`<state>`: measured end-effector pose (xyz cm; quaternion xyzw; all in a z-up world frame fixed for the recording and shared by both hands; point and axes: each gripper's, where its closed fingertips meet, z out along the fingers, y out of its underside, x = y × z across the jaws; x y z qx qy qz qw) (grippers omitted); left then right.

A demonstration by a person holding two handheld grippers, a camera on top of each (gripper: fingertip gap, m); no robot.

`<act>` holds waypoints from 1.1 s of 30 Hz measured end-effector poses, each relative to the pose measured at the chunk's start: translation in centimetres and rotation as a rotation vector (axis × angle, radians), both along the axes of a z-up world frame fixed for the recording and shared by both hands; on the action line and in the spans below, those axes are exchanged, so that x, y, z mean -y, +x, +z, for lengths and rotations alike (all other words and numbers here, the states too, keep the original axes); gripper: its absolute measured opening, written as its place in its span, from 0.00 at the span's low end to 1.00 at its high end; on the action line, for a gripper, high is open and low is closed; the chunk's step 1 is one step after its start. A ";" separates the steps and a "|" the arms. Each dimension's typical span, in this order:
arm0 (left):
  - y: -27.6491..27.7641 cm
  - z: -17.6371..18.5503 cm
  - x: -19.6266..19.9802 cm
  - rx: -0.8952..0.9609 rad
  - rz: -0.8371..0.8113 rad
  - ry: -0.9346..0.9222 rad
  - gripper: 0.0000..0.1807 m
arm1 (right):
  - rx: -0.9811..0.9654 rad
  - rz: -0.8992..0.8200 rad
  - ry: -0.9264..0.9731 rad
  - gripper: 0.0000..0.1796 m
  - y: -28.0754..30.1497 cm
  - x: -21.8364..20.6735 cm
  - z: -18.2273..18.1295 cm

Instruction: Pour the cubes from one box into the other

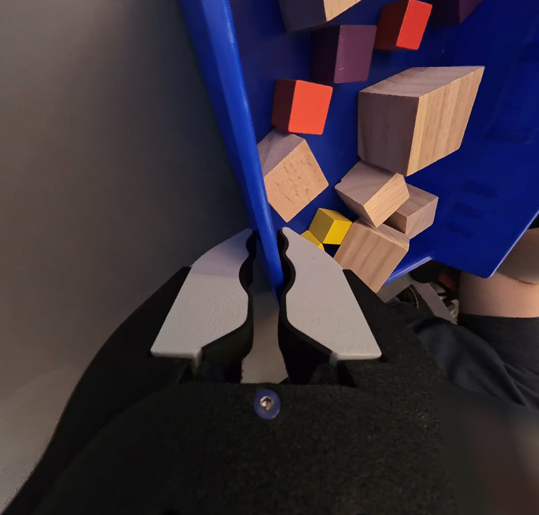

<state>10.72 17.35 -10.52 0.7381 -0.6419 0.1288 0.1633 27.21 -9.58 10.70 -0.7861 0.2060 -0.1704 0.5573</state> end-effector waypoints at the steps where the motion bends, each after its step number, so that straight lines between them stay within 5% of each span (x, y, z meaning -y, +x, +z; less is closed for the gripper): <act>1: -0.7 0.0 -0.7 0.001 0.014 -0.002 0.07 | 0.005 -0.014 -0.003 0.34 0.6 0.3 -0.3; 9: -8.0 0.2 -8.7 -0.013 0.115 0.029 0.07 | 0.027 -0.228 -0.350 0.32 8.5 7.8 -7.6; 21: -18.0 0.4 -21.8 0.059 0.324 0.149 0.05 | -0.189 -0.511 -0.774 0.33 17.2 21.0 -16.1; 24: -19.9 0.4 -23.7 0.064 0.375 0.153 0.05 | -0.367 -0.483 -0.767 0.32 17.3 21.9 -19.1; 27: -21.9 0.4 -25.3 0.064 0.413 0.156 0.05 | -0.603 -0.372 -0.671 0.04 15.8 20.7 -21.5; 33: -25.1 0.5 -28.1 0.081 0.465 0.172 0.05 | -0.674 -0.378 -0.648 0.02 14.2 18.8 -21.5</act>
